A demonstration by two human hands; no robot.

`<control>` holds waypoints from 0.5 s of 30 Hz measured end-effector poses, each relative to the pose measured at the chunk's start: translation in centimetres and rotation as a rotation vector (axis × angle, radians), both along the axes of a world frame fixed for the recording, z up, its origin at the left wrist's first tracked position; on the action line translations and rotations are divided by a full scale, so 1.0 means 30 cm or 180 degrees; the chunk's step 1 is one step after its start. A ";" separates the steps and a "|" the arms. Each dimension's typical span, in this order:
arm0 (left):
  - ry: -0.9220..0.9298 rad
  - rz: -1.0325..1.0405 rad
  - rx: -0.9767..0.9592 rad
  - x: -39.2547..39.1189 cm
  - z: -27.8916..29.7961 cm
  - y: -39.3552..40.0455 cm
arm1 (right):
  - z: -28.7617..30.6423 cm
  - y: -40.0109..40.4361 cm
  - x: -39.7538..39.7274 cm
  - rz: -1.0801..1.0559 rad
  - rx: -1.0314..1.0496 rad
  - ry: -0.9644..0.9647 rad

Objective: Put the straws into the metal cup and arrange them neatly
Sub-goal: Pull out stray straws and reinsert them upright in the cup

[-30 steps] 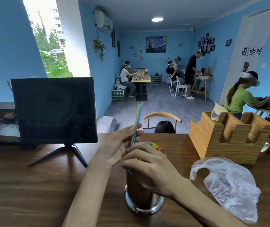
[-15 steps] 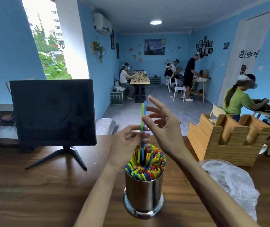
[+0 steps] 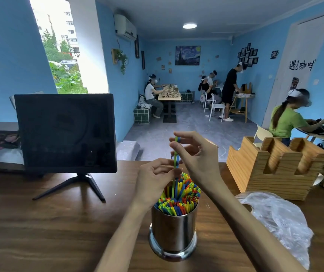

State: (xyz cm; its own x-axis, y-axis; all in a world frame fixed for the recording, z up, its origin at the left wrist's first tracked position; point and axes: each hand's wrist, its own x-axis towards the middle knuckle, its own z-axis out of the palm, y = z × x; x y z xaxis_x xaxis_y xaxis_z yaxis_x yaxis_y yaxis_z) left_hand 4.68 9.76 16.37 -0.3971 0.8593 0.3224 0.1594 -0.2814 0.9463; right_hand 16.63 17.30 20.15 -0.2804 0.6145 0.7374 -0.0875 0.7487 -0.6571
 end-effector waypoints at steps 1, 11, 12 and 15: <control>-0.0002 0.0019 0.0009 0.000 -0.004 0.004 | -0.008 0.004 0.002 -0.0045 0.0020 -0.0032; 0.0565 0.0252 -0.0002 -0.021 -0.055 0.024 | -0.067 0.043 -0.002 -0.0501 0.0440 -0.0249; 0.0742 0.0288 -0.0038 -0.027 -0.056 0.020 | -0.079 0.049 0.000 -0.0551 0.0457 -0.0286; 0.1033 0.0360 -0.0137 -0.042 -0.059 0.002 | -0.112 0.058 0.006 -0.0631 0.0420 -0.0355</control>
State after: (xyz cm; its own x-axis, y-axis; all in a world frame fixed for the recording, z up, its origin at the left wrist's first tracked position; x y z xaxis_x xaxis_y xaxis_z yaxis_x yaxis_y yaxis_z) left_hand 3.41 9.81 14.62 -0.3733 0.8313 0.4119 0.4818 -0.2057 0.8518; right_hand 16.81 19.04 16.80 -0.2480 0.5662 0.7861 0.1369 0.8238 -0.5501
